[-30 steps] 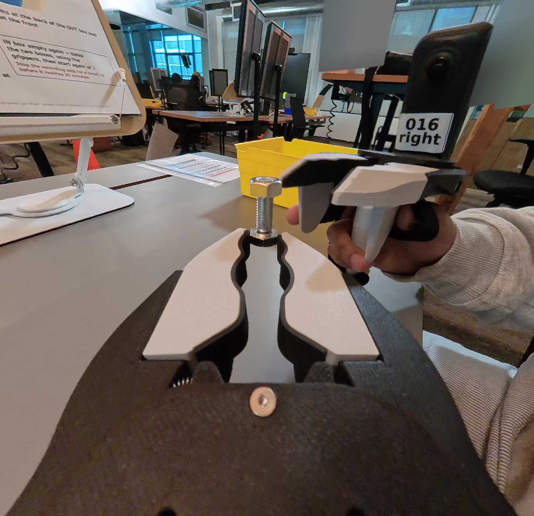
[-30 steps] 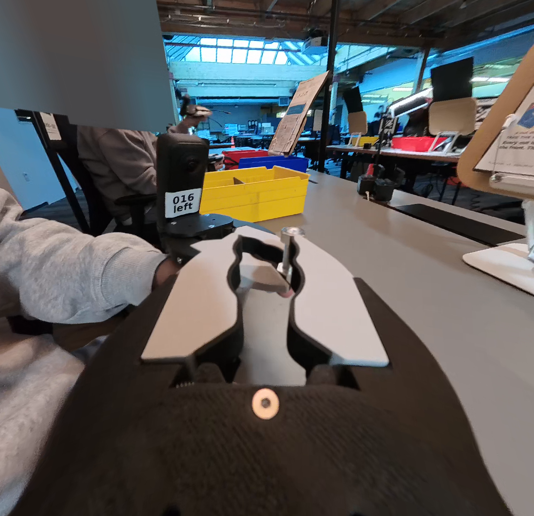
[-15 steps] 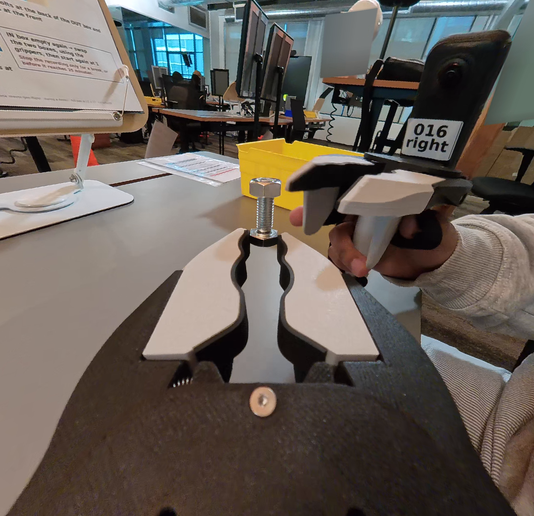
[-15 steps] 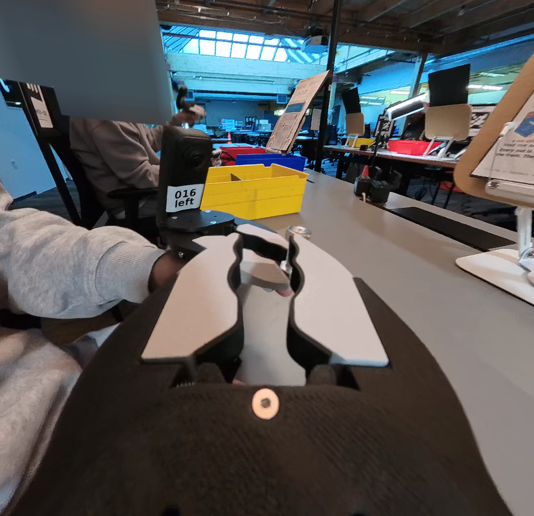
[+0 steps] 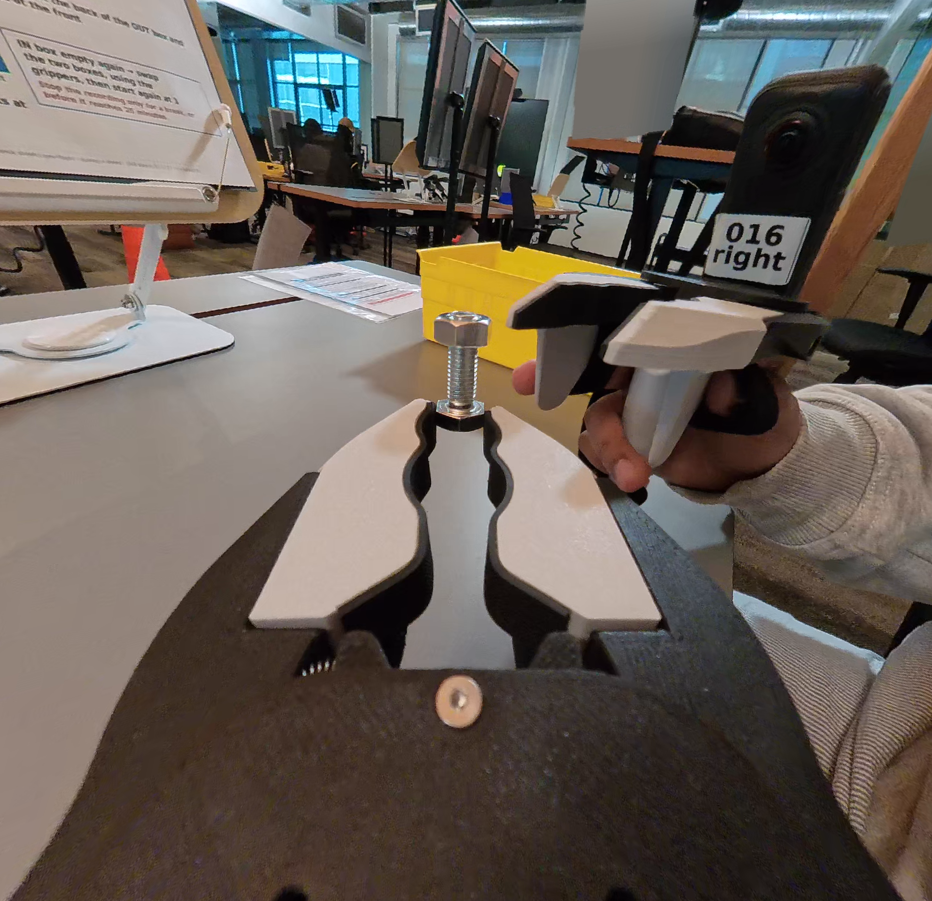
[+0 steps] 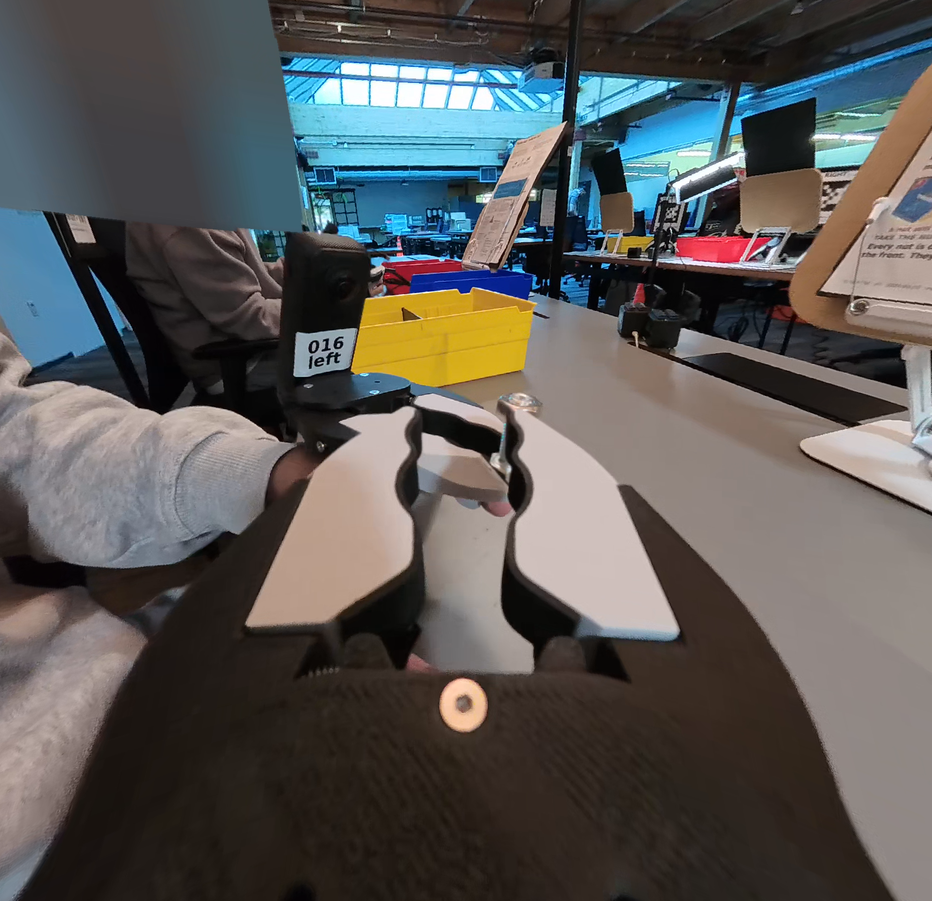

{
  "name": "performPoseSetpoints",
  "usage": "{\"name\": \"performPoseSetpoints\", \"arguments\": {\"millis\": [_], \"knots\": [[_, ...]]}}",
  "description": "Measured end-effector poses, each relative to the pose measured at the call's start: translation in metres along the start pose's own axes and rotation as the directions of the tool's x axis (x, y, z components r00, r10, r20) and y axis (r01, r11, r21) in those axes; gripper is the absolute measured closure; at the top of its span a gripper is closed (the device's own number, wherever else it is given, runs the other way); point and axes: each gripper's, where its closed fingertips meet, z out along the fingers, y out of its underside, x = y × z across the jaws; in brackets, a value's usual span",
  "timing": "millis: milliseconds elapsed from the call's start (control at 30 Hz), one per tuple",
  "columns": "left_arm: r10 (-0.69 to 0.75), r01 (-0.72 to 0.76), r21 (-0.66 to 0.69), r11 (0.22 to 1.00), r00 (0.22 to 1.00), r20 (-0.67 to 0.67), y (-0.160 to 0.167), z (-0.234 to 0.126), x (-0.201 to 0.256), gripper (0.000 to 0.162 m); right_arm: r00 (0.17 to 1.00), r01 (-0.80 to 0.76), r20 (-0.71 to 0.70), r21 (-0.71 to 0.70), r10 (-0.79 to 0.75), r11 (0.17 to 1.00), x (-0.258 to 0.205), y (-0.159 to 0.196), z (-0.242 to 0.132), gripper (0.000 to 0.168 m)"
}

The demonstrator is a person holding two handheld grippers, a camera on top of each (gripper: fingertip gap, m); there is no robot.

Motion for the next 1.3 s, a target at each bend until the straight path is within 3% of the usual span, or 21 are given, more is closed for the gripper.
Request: {"name": "performPoseSetpoints", "arguments": {"millis": [200,367,533,800,933,1000,1033,1100,1233,1300], "knots": [[0.039,-0.039,-0.014,0.999,0.999,-0.011,0.002,0.002,0.005,0.144,0.999,0.005,-0.044,0.064,-0.002,0.998,0.006,-0.004,0.003,0.099],[0.035,-0.035,-0.014,0.999,0.999,-0.014,0.002,0.002,0.005,0.144,1.0,0.012,0.002,0.006,-0.012,1.0,-0.004,0.004,0.008,0.107],[-0.013,0.013,-0.006,1.0,1.0,-0.005,0.001,0.001,-0.001,0.144,1.0,-0.003,0.023,-0.008,0.004,1.0,-0.006,0.002,0.003,0.131],[0.034,-0.034,-0.024,0.999,0.999,-0.023,0.003,0.003,0.006,0.144,0.998,0.047,-0.047,0.035,-0.045,0.998,0.003,-0.001,0.006,0.103],[0.016,-0.016,-0.015,1.0,1.0,-0.017,0.002,0.002,0.004,0.144,0.999,0.033,-0.017,0.016,-0.033,0.999,-0.003,0.0,0.006,0.116],[-0.012,0.011,-0.009,1.0,1.0,-0.011,0.001,0.001,0.0,0.144,1.0,0.021,0.009,-0.002,-0.021,1.0,-0.005,0.001,0.004,0.136],[-0.025,0.025,-0.006,1.0,1.0,-0.013,0.001,0.001,-0.001,0.144,1.0,0.011,0.005,-0.012,-0.011,1.0,-0.004,0.001,0.003,0.137],[-0.043,0.043,-0.004,0.999,0.999,-0.018,0.001,0.0,-0.001,0.144,1.0,0.014,-0.015,0.009,-0.014,1.0,0.0,-0.001,0.002,0.133],[-0.016,0.016,-0.014,1.0,1.0,-0.027,0.002,0.002,0.003,0.144,0.998,0.04,-0.054,0.049,-0.037,0.998,0.005,-0.003,0.004,0.104],[0.0,0.0,-0.019,1.0,1.0,-0.029,0.002,0.002,0.005,0.144,0.998,0.049,-0.043,0.025,-0.048,0.998,0.002,0.002,0.008,0.1]]}}
